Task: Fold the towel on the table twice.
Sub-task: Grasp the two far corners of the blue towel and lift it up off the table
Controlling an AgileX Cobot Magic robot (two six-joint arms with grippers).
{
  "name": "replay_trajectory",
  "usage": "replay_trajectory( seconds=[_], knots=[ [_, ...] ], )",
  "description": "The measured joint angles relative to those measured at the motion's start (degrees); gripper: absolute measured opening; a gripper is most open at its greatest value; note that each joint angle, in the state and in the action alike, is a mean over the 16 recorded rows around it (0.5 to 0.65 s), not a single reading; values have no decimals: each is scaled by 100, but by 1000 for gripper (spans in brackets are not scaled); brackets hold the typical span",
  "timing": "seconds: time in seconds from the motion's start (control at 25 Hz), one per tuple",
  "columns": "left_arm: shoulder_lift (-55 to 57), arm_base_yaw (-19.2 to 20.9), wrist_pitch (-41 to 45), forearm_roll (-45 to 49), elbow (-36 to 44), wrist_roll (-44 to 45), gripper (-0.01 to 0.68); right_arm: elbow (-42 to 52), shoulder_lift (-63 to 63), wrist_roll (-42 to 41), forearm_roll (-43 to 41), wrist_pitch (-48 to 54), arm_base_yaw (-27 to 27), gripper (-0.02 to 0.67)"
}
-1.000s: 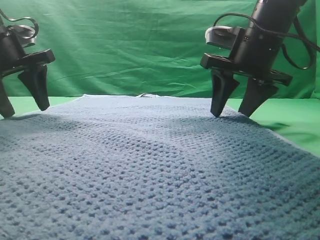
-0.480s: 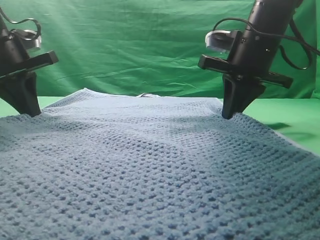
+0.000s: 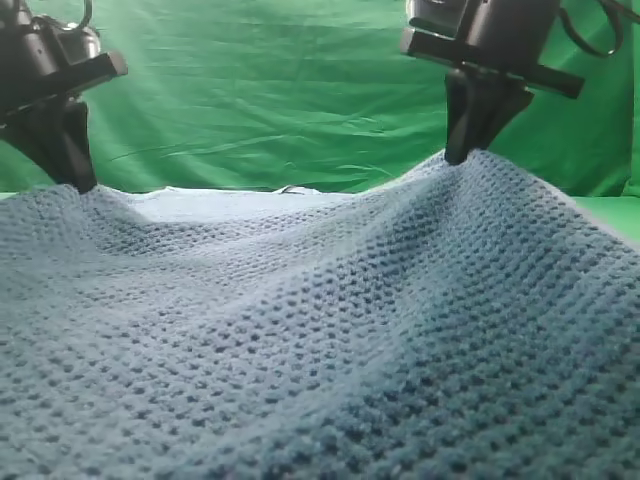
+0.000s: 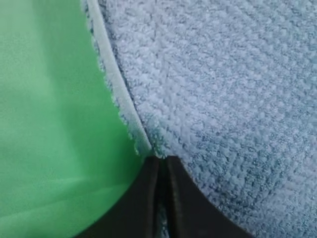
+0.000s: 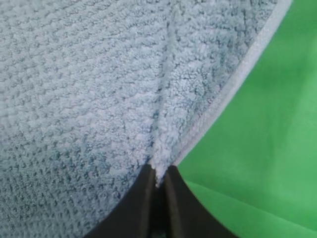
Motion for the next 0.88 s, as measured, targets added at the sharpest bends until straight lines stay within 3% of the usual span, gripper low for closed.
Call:
replay_trajectory(
  seconds=[0.52,0.88],
  knots=[
    [-696,-17,407,87,-1481,-332,0,-1646,-490,84,-67,590,-274,0],
    [-921,-19,-84,-257,-2440,-420,0,-2744,-560,78,-34,154,-287,0]
  ],
)
